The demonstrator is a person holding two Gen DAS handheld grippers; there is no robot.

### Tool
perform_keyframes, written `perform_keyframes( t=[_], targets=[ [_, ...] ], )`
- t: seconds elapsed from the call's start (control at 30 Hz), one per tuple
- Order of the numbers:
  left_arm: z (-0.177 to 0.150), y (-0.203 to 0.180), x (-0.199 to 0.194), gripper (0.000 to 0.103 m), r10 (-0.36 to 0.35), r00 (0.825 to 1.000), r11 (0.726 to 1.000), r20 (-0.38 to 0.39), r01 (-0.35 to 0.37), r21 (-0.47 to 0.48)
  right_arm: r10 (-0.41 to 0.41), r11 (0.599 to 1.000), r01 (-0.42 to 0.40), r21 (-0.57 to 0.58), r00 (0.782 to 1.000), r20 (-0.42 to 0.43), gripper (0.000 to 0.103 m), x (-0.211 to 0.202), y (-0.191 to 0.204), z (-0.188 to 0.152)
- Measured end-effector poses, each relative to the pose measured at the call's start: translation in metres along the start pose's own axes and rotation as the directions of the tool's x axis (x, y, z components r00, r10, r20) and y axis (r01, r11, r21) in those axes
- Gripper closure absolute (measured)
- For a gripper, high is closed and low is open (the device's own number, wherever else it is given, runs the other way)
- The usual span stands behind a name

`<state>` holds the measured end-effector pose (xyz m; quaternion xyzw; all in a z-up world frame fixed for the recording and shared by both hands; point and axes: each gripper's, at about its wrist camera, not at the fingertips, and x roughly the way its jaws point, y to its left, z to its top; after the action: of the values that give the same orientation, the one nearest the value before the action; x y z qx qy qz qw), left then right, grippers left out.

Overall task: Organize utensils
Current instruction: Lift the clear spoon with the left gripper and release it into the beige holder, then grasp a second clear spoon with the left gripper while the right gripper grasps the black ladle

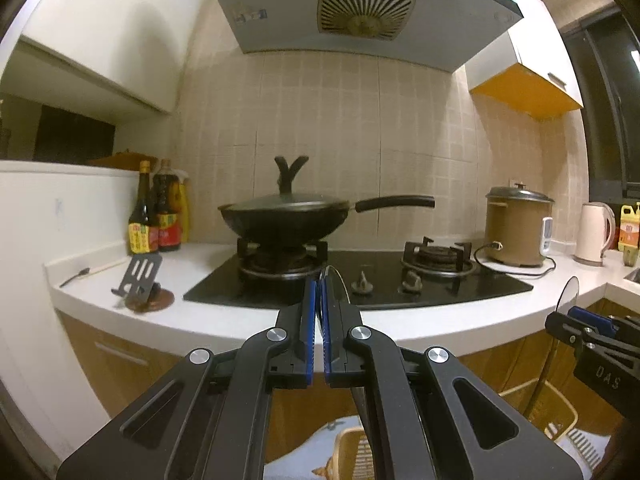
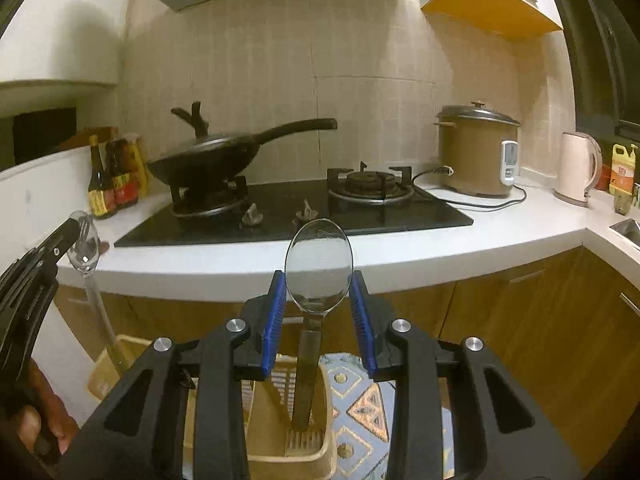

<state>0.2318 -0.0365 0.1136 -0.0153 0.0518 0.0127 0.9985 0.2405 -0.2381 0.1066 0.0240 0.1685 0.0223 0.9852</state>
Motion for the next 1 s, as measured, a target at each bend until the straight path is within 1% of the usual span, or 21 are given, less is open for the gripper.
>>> perform_keyframes(
  t=[0.07, 0.17, 0.2, 0.23, 0.27, 0.3, 0.33, 0.37, 0.4, 0.47, 0.53, 0.57, 0.6, 0.67, 0.7, 0.77, 0.8, 0.83, 0.93, 0.97, 1.0],
  targets=[
    [-0.005, 0.002, -0.001, 0.102, 0.000, 1.000, 1.000, -0.004, 0.000, -0.002, -0.004, 1.000, 0.004, -0.010, 1.000, 0.001, 0.073, -0.001, 0.003, -0.006],
    [-0.011, 0.002, -0.002, 0.102, -0.020, 1.000, 1.000, -0.023, 0.020, 0.005, 0.005, 1.000, -0.005, -0.018, 1.000, -0.004, 0.073, -0.005, 0.008, -0.012],
    [-0.012, 0.002, -0.003, 0.101, -0.031, 0.999, 0.999, -0.030, 0.031, 0.008, 0.009, 1.000, -0.010, -0.026, 1.000, -0.009, 0.073, -0.007, 0.010, -0.015],
    [-0.014, 0.004, -0.005, 0.100, -0.059, 0.997, 0.998, -0.050, 0.060, 0.009, 0.015, 0.999, -0.015, -0.030, 1.000, -0.017, 0.073, -0.009, 0.012, -0.017],
    [-0.014, 0.005, -0.005, 0.097, -0.075, 0.995, 0.997, -0.062, 0.076, 0.006, 0.021, 0.999, -0.021, -0.029, 1.000, -0.023, 0.073, -0.011, 0.012, -0.018],
    [-0.015, 0.007, -0.007, 0.087, -0.088, 0.994, 0.996, -0.072, 0.088, 0.001, 0.032, 0.999, -0.033, -0.025, 0.999, -0.037, 0.072, -0.014, 0.012, -0.019],
    [-0.015, 0.011, -0.012, 0.080, -0.106, 0.991, 0.994, -0.080, 0.106, -0.008, 0.043, 0.999, -0.044, -0.018, 0.998, -0.050, 0.064, -0.017, 0.011, -0.020],
    [-0.014, 0.016, -0.016, 0.065, -0.121, 0.989, 0.993, -0.090, 0.120, -0.016, 0.051, 0.999, -0.052, -0.010, 0.997, -0.058, 0.048, -0.020, 0.010, -0.021],
    [-0.014, 0.018, -0.019, 0.060, -0.131, 0.987, 0.991, -0.098, 0.129, -0.021, 0.058, 0.998, -0.059, 0.000, 0.996, -0.060, 0.045, -0.026, 0.008, -0.022],
    [-0.013, 0.030, -0.028, 0.060, -0.151, 0.981, 0.988, -0.123, 0.147, -0.041, 0.074, 0.997, -0.073, 0.008, 0.994, -0.079, 0.045, -0.033, 0.006, -0.023],
    [-0.012, 0.043, -0.033, 0.060, -0.184, 0.967, 0.982, -0.175, 0.172, -0.080, 0.098, 0.995, -0.095, 0.032, 0.989, -0.115, 0.045, -0.042, 0.003, -0.025],
    [-0.012, 0.050, -0.033, 0.060, -0.207, 0.955, 0.976, -0.212, 0.187, -0.109, 0.103, 0.994, -0.098, 0.043, 0.987, -0.125, 0.045, -0.046, 0.002, -0.026],
    [-0.013, 0.056, -0.034, 0.060, -0.230, 0.941, 0.970, -0.247, 0.201, -0.138, 0.107, 0.993, -0.100, 0.057, 0.984, -0.141, 0.045, -0.052, -0.001, -0.026],
    [-0.018, 0.071, -0.034, 0.060, -0.275, 0.906, 0.954, -0.323, 0.216, -0.208, 0.117, 0.991, -0.105, 0.080, 0.978, -0.172, 0.045, -0.060, -0.005, -0.027],
    [-0.022, 0.079, -0.031, 0.060, -0.297, 0.877, 0.945, -0.377, 0.216, -0.244, 0.128, 0.989, -0.111, 0.095, 0.972, -0.197, 0.045, -0.065, -0.007, -0.028],
    [-0.031, 0.089, -0.027, 0.060, -0.328, 0.833, 0.933, -0.445, 0.211, -0.293, 0.145, 0.986, -0.120, 0.115, 0.960, -0.240, 0.045, -0.072, -0.010, -0.031],
    [-0.039, 0.093, -0.023, 0.060, -0.358, 0.791, 0.922, -0.497, 0.214, -0.324, 0.154, 0.984, -0.126, 0.123, 0.952, -0.264, 0.045, -0.076, -0.011, -0.033],
    [-0.045, 0.096, -0.021, 0.060, -0.368, 0.765, 0.918, -0.528, 0.209, -0.337, 0.167, 0.982, -0.134, 0.131, 0.942, -0.289, 0.045, -0.079, -0.012, -0.035],
    [-0.068, 0.101, -0.013, 0.060, -0.396, 0.671, 0.909, -0.627, 0.189, -0.372, 0.207, 0.974, -0.154, 0.169, 0.908, -0.365, 0.045, -0.083, -0.016, -0.044],
    [-0.075, 0.101, -0.011, 0.060, -0.397, 0.649, 0.909, -0.649, 0.183, -0.374, 0.218, 0.971, -0.160, 0.178, 0.898, -0.382, 0.045, -0.084, -0.016, -0.048],
    [-0.084, 0.102, -0.008, 0.060, -0.395, 0.620, 0.911, -0.678, 0.170, -0.375, 0.230, 0.968, -0.165, 0.188, 0.885, -0.405, 0.045, -0.085, -0.017, -0.052]
  ],
)
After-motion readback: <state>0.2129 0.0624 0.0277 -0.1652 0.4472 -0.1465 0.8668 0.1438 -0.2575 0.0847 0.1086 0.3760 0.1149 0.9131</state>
